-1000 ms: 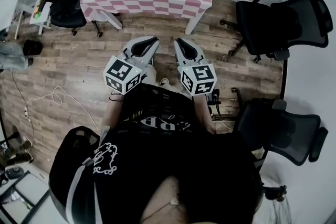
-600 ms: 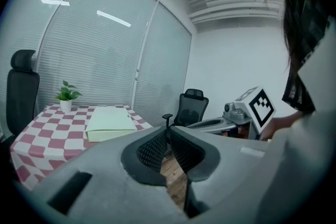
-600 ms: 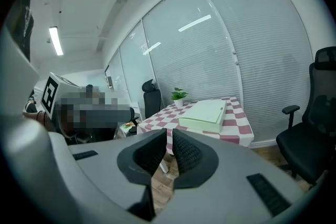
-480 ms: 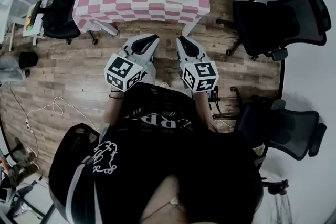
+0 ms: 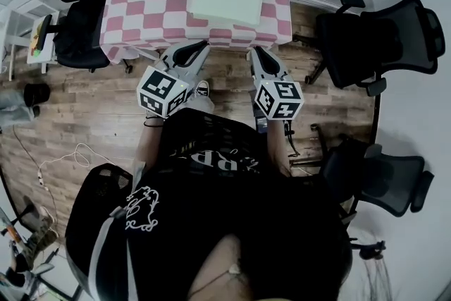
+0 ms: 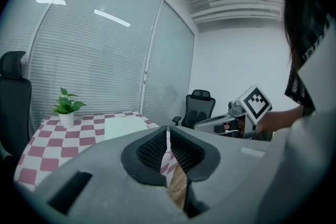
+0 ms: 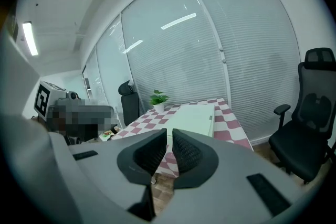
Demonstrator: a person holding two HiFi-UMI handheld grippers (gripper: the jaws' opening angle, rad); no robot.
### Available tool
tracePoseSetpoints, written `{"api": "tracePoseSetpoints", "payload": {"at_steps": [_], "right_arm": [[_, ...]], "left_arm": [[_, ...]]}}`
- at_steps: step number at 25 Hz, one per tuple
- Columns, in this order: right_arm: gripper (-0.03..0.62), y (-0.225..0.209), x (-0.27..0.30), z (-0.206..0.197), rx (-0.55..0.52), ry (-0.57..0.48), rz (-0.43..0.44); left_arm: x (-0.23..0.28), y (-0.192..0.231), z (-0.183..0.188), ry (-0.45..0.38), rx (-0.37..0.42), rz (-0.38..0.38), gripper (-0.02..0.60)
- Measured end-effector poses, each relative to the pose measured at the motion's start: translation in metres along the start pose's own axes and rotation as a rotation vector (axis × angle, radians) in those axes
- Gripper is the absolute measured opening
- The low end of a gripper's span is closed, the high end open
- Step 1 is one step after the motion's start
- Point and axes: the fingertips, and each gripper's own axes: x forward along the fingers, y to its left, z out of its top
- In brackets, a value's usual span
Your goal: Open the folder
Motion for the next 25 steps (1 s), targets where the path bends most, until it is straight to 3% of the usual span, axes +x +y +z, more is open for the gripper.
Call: {"api": "tracePoseSetpoints", "payload": {"at_steps": [11,20,25], "right_arm": [[0.037,-0.021,0.060,0.029,0.022,-0.008,-0.117],[0.037,-0.048,0.071,0.027,0.069,0.020,-0.170],[0.037,-0.077,0.082,0.019,0.096,0.049,-0.170]], "left_arm": [[0.040,0.073,-0.001,0.054,0.034,-0.112,0.029],[0.096,0.071,-0.009,0.127,0.075,-0.242,0.031],[0.131,0.063,-0.016,0.183,0.123,-0.288,0.073]]}}
